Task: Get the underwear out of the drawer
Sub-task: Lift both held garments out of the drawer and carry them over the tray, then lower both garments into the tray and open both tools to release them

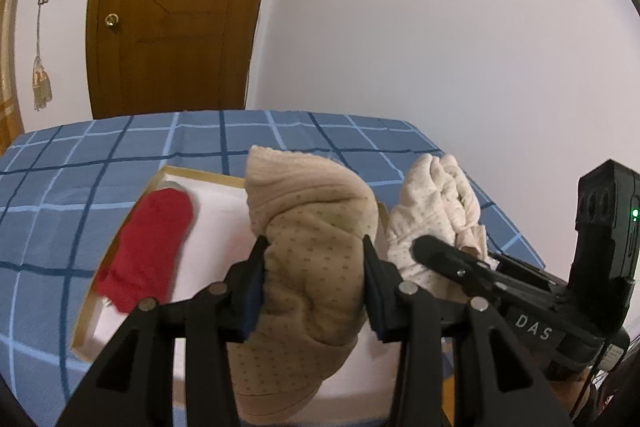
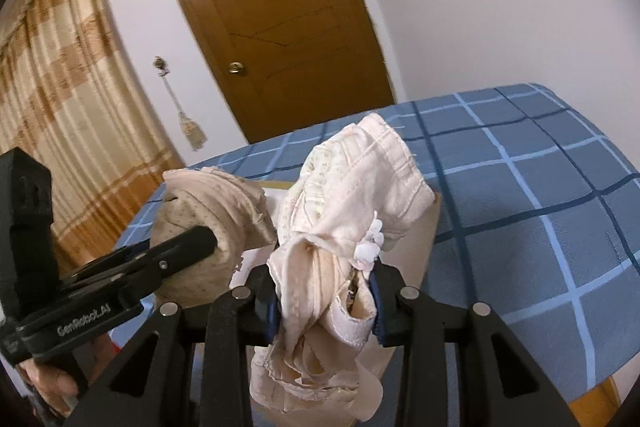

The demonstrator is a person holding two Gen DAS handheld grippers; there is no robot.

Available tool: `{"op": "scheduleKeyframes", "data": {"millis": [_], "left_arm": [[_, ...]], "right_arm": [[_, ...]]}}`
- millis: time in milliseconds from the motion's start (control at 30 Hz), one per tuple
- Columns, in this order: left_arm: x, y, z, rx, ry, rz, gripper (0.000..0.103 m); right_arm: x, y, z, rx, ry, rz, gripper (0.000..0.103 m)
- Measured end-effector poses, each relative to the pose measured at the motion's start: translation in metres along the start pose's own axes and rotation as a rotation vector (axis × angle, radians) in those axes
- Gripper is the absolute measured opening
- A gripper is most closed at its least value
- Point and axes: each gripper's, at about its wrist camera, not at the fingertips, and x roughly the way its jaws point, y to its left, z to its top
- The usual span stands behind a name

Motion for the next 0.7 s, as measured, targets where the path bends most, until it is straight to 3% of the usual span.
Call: {"op": "scheduleKeyframes", "data": {"millis": [133, 300, 533, 700], "left_arm": [[0.031, 0.003, 0.004, -0.048, 0.040, -0.022, 0.041], [0.063, 0.007, 0.004, -0.072, 0.065, 0.008, 0.042], [0.098, 0.022, 0.008, -0.164, 0.129, -0.031, 0.042], [0.112, 0.020, 0.010, -0.145, 0.152, -0.026, 0.042]], "right_arm": [[0.022, -0.015, 0.006, 0.037, 0.019, -0.035, 0.037], [0.051, -0.029, 0.009, 0.057, 0.063, -0.046, 0.037], [0.075, -0.040, 0.009, 0.053, 0.107, -0.061, 0.037], [0.087, -0.046, 0.007, 0.049, 0.132, -0.074, 0.037]]}}
